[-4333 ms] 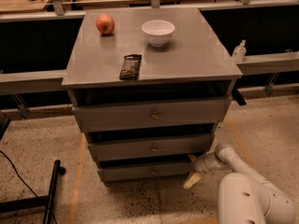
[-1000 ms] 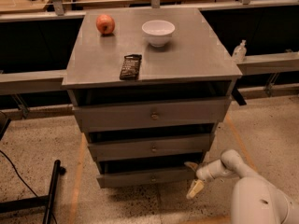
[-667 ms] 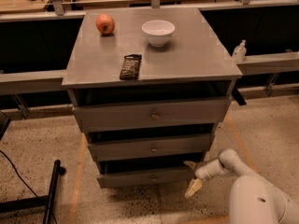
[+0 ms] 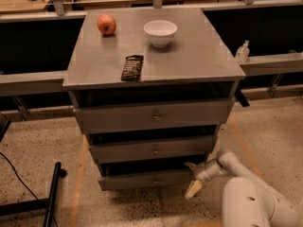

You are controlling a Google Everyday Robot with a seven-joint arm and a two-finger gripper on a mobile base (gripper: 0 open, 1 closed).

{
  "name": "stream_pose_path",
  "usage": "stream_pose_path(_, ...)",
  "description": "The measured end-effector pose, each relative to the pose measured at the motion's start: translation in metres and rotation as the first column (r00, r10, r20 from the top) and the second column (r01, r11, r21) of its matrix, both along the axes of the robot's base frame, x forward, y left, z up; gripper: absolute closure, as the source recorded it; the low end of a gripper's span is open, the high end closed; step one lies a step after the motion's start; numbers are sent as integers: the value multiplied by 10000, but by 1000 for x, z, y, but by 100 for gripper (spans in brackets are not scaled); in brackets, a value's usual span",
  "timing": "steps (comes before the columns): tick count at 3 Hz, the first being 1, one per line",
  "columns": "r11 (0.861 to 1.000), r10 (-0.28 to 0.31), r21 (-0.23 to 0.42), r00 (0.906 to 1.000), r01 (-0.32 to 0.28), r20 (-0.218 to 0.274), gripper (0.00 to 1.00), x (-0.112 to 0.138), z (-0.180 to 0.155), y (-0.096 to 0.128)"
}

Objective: Open bottom drawer

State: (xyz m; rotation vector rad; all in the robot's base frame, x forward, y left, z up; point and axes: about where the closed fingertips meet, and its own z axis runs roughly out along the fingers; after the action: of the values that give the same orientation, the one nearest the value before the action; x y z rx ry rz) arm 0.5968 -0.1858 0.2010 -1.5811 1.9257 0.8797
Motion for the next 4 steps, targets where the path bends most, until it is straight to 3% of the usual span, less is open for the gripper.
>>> stream_pose_path(1, 9997, 225, -83, 9994, -227, -279, 0, -4, -11, 2)
stream_pose_path(3, 9997, 240, -87, 9993, -243, -295, 0, -5, -7, 2)
stream_pose_path(4, 9996, 276, 8, 9982, -275, -534, 0, -22, -9, -9)
